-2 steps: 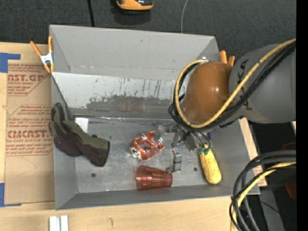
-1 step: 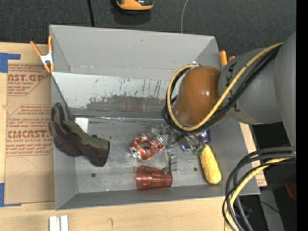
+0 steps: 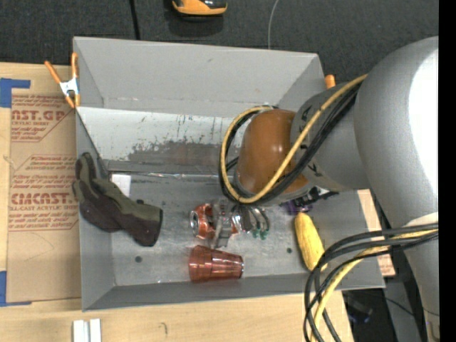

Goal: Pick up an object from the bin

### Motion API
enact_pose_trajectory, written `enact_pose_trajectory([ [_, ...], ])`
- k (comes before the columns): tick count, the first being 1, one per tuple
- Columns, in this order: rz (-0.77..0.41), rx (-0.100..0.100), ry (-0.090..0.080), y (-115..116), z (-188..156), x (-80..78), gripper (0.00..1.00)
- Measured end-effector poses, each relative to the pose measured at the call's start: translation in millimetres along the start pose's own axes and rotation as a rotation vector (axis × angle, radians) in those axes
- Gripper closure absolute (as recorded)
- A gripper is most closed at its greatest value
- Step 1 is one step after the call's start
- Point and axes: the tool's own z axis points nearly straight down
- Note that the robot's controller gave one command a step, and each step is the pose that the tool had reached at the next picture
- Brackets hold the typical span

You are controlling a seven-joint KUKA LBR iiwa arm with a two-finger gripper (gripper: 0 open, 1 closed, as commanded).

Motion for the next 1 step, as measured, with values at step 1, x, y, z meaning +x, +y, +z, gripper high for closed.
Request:
enact_pose_trajectory([
  [1,0.0,0.0,0.0,0.0,0.0,0.0,1.0],
])
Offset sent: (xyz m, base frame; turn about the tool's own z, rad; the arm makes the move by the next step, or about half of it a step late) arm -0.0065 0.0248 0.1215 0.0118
